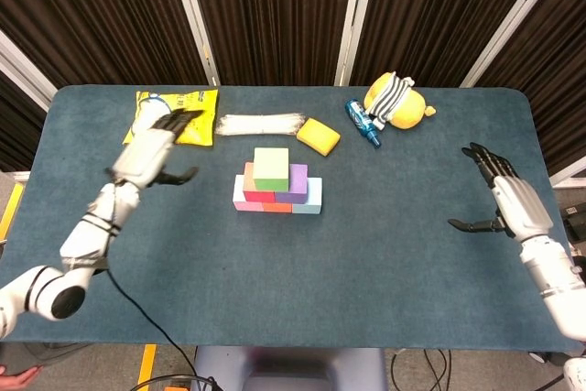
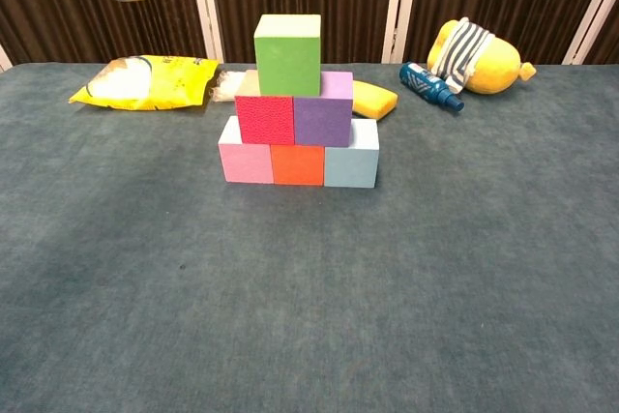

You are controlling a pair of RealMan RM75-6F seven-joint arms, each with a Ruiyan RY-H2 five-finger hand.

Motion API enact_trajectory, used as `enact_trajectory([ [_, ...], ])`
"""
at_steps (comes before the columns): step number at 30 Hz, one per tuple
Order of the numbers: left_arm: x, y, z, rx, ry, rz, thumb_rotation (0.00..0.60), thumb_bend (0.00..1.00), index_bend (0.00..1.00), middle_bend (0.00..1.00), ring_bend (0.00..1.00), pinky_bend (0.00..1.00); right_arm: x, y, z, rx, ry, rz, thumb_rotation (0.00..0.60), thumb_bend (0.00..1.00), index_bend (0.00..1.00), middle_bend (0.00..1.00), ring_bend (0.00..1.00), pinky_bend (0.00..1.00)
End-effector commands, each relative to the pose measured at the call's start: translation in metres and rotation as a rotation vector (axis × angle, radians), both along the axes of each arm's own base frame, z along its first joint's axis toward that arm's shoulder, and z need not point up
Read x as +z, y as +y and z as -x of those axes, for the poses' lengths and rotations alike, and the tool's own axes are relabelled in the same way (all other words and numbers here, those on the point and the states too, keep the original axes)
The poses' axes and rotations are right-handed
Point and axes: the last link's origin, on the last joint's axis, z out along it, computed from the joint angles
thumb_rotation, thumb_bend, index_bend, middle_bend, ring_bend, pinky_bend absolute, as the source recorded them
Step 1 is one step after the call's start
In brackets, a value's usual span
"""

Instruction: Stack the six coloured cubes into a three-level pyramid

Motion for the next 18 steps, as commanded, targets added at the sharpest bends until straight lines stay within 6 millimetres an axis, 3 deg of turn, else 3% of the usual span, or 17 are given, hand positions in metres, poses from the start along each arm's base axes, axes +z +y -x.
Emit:
enact_trajectory([
  [1, 0.022, -0.043, 0.066, 0.111, 0.085, -0.144, 0.600, 0.33, 0.14, 0.17, 0.09, 0.16, -0.004, 0.015, 0.015, 0.040, 0.062, 0.018, 0.598, 0.19, 0.11, 0.10, 0.00, 0.12],
  [8, 0.022, -0.117, 0.133, 0.189, 0.178, -0.232, 0.600, 0.33, 0.19, 0.19, 0.11, 0.15, -0.015, 0.042, 0.036, 0.067, 0.091, 0.072, 0.598, 0.19, 0.09, 0.09, 0.00, 0.01],
  [12, 0.020, -0.129, 0.143, 0.201, 0.185, -0.243, 0.600, 0.33, 0.18, 0.18, 0.10, 0.13, -0.017, 0.047, 0.039, 0.069, 0.092, 0.076, 0.600, 0.19, 0.03, 0.04, 0.00, 0.00],
  [14, 0.018, -0.153, 0.160, 0.233, 0.199, -0.260, 0.600, 0.33, 0.15, 0.16, 0.08, 0.11, -0.019, 0.055, 0.044, 0.069, 0.103, 0.091, 0.600, 0.19, 0.00, 0.01, 0.00, 0.00],
  [15, 0.018, -0.177, 0.174, 0.252, 0.225, -0.291, 0.600, 0.33, 0.14, 0.15, 0.07, 0.10, -0.023, 0.068, 0.049, 0.057, 0.102, 0.105, 0.600, 0.19, 0.00, 0.01, 0.00, 0.00],
  [18, 0.018, -0.198, 0.181, 0.254, 0.221, -0.338, 0.600, 0.33, 0.14, 0.15, 0.07, 0.10, -0.026, 0.082, 0.053, 0.053, 0.106, 0.126, 0.600, 0.19, 0.00, 0.01, 0.00, 0.00],
])
